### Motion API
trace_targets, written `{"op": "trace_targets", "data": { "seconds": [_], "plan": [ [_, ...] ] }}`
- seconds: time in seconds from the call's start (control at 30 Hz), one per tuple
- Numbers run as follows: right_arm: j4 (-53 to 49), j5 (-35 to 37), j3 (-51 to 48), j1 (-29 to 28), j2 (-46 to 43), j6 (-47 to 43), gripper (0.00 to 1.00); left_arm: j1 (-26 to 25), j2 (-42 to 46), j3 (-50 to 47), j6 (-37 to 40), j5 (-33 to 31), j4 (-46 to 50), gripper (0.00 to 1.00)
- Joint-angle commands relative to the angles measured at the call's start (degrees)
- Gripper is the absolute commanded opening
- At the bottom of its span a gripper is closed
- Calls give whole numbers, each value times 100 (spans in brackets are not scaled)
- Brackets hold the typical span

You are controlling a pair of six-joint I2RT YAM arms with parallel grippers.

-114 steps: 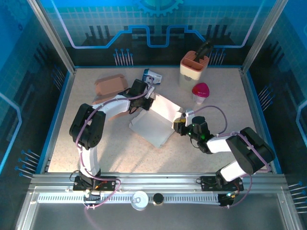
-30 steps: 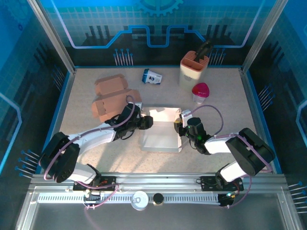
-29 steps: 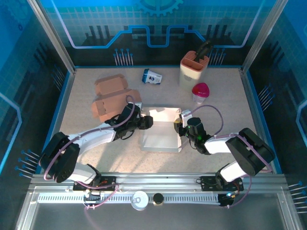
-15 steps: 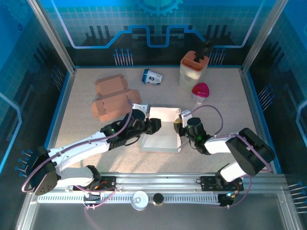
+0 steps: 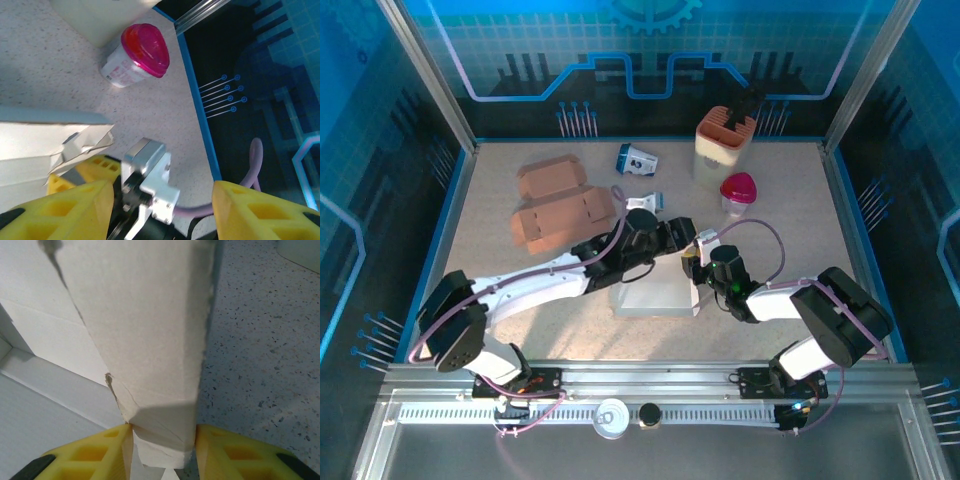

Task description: Fold the paper box

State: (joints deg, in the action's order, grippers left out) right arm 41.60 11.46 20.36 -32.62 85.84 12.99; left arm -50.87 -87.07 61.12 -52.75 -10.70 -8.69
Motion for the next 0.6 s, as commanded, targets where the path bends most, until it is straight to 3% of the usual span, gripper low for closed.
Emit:
{"op": "trace_targets", "data": {
  "seconds": [0.0, 0.27, 0.57],
  "plan": [
    [129, -64, 12, -86, -41, -87, 37, -37, -203, 301, -102, -77, -58, 53],
    [119, -74, 21, -87, -33, -104, 37, -5, -164, -26, -663, -457, -28, 50],
    [133, -74, 38, -87, -6, -104, 37, 320, -167, -203, -2282, -593, 505, 50]
  ]
}}
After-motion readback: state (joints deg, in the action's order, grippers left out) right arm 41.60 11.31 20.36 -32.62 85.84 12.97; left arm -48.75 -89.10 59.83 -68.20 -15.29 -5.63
